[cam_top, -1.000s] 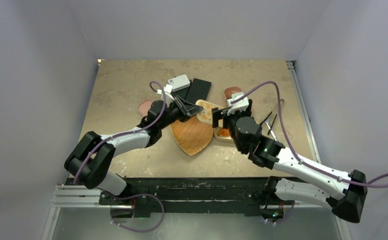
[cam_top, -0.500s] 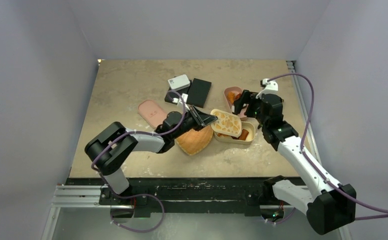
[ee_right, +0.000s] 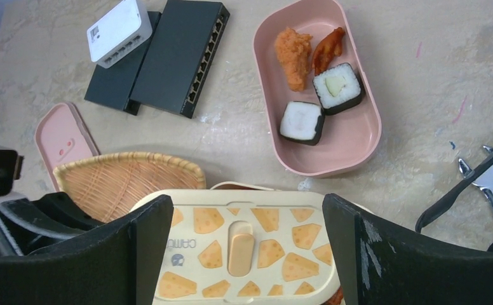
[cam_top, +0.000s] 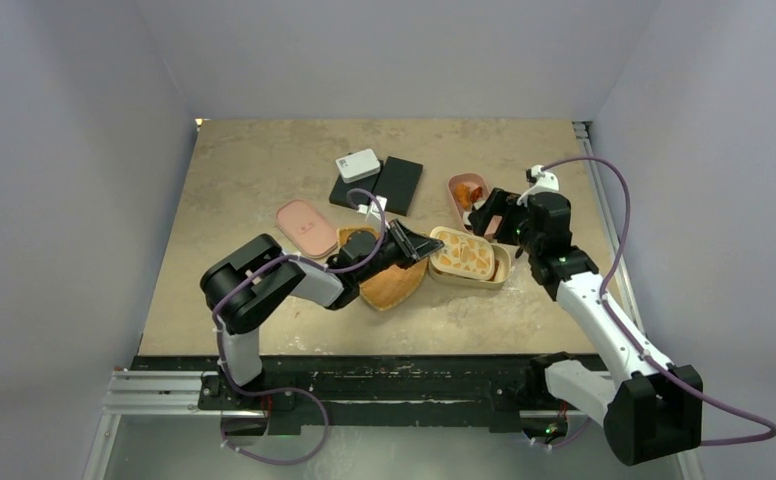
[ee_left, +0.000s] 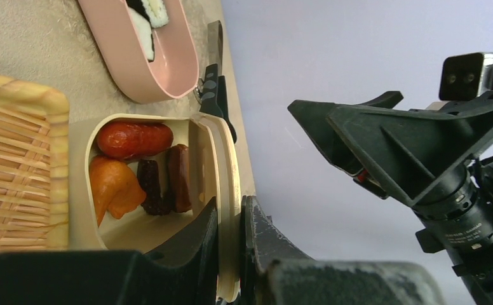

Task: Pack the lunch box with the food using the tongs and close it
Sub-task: Close the cover of the packing box.

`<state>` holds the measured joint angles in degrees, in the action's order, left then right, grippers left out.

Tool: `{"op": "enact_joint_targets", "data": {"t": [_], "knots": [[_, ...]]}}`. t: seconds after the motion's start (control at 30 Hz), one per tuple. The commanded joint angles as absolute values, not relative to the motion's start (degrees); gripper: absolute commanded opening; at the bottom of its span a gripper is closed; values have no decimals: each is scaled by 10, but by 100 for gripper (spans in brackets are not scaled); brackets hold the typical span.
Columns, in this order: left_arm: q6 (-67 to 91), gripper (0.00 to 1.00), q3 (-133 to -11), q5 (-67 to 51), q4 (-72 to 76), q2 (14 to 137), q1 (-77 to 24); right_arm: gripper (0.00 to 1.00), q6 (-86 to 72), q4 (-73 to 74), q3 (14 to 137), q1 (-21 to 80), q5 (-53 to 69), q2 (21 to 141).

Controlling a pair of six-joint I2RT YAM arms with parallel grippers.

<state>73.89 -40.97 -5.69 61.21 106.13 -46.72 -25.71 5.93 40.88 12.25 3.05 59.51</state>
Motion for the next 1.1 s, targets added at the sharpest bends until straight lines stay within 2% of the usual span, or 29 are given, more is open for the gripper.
{"op": "enact_joint_targets", "data": {"t": [0.0, 0.1, 0.27, 0.63, 1.07], "knots": [[733, 0, -428, -42, 661, 1086, -472, 90, -265, 52, 414, 120, 48, 585], [729, 1, -421, -43, 660, 1092, -471, 91, -265, 56, 416, 120, 47, 579], [699, 17, -416, -40, 627, 1089, -471, 91, -265, 59, 416, 120, 48, 571], [615, 40, -465, -65, 496, 1100, -467, 91, -265, 69, 418, 119, 45, 548], [482, 71, -530, -29, 302, 1057, -459, 91, -249, 95, 424, 120, 27, 524]]}}
